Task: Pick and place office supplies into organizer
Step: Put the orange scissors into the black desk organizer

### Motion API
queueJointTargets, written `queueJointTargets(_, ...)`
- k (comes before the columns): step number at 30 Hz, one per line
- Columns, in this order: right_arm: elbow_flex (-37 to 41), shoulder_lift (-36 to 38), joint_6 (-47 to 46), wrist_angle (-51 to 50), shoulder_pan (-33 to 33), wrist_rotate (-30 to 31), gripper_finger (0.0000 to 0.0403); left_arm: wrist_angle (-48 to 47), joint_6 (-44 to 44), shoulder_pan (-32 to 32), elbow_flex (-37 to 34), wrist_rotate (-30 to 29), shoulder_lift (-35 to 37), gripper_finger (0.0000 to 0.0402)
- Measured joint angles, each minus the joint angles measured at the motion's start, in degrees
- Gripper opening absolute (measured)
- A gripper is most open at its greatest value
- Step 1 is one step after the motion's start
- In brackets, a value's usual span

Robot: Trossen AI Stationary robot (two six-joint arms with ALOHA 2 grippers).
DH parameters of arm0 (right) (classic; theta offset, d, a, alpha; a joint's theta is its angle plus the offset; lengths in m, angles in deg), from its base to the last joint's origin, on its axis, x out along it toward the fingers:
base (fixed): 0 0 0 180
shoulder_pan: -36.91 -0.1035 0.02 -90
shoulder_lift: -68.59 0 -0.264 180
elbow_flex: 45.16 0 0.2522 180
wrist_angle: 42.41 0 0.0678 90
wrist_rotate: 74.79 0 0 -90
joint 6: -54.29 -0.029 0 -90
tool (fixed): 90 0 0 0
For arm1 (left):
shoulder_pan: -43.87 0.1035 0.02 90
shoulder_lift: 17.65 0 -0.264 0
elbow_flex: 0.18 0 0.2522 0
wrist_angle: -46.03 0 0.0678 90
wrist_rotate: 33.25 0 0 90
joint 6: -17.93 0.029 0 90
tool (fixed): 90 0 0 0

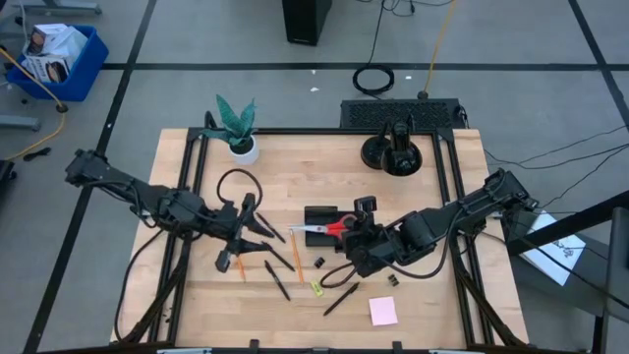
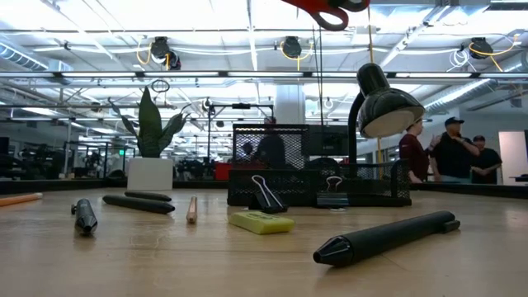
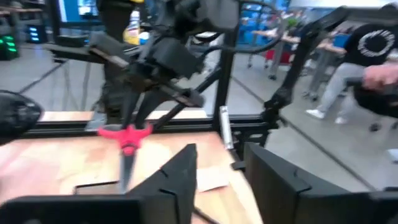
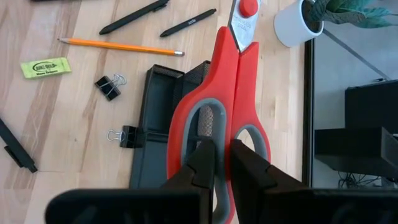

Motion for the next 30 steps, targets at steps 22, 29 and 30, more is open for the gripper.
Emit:
queueJointTargets(22,0.0,0.0,-1.0,1.3,0.4,0.0,0.0019,-13.1,3.5,2.9,0.1,-8.9,-3.9,0.0228)
queueJointTargets(29,0.0,0.0,-6.1,-2.3,0.4,-5.3,0.0019,-13.0,6.5,2.9,0.1,-11.3,-3.9,0.0228)
queueJointTargets(30,0.0,0.0,-6.1,-2.1,0.4,-6.0,0.0019,-13.0,6.8,2.9,0.0,-11.3,-3.9,0.0228)
